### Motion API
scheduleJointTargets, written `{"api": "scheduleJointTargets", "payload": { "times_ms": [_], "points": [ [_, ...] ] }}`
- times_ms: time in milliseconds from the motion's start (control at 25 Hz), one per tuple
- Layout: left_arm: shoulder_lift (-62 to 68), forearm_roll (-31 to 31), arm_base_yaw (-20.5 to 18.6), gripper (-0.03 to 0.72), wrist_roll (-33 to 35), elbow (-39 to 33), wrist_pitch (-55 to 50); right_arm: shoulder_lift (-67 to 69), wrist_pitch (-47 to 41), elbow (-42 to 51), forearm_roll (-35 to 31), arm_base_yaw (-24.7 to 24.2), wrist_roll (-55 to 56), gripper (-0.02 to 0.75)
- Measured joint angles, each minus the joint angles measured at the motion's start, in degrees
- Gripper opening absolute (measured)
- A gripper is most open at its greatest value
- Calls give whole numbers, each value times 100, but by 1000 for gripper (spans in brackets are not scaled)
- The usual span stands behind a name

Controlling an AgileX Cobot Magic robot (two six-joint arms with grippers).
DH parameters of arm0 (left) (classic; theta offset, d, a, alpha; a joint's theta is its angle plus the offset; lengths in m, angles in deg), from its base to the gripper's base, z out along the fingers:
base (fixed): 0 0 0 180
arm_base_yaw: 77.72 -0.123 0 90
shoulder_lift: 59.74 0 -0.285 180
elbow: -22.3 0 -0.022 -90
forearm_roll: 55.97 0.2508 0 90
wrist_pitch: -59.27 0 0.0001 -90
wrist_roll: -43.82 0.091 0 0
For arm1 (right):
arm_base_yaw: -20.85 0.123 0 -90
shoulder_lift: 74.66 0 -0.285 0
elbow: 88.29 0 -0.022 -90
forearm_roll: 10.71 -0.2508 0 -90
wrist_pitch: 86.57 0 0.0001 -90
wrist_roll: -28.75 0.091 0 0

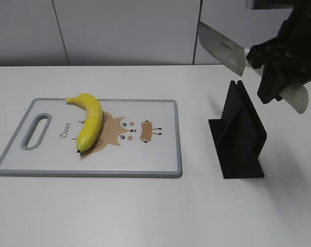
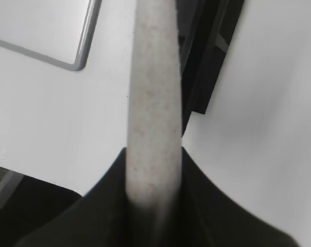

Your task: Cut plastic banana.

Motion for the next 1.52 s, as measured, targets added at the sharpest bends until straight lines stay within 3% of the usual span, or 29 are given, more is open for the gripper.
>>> {"api": "scheduleJointTargets", "payload": {
  "times_ms": [360, 840, 1080, 1280, 1520],
  "points": [
    [0, 164, 0, 521, 0, 0, 0, 6, 202, -122, -5, 0, -1607, 182],
    [359, -422, 0, 547, 16, 43, 5, 725, 102, -1695, -84, 0, -3567, 182],
    [1101, -573, 0, 576, 350, 630, 13, 1300, -2, -2670, -488, 0, -4330, 182],
    [1948, -584, 0, 578, 1013, 1248, 120, 1741, -9, -3437, -757, 0, -4578, 182],
    [2933, -630, 134, 578, 1566, 1915, 495, 2105, -15, -3870, -959, 0, -4936, 182]
  ]
}}
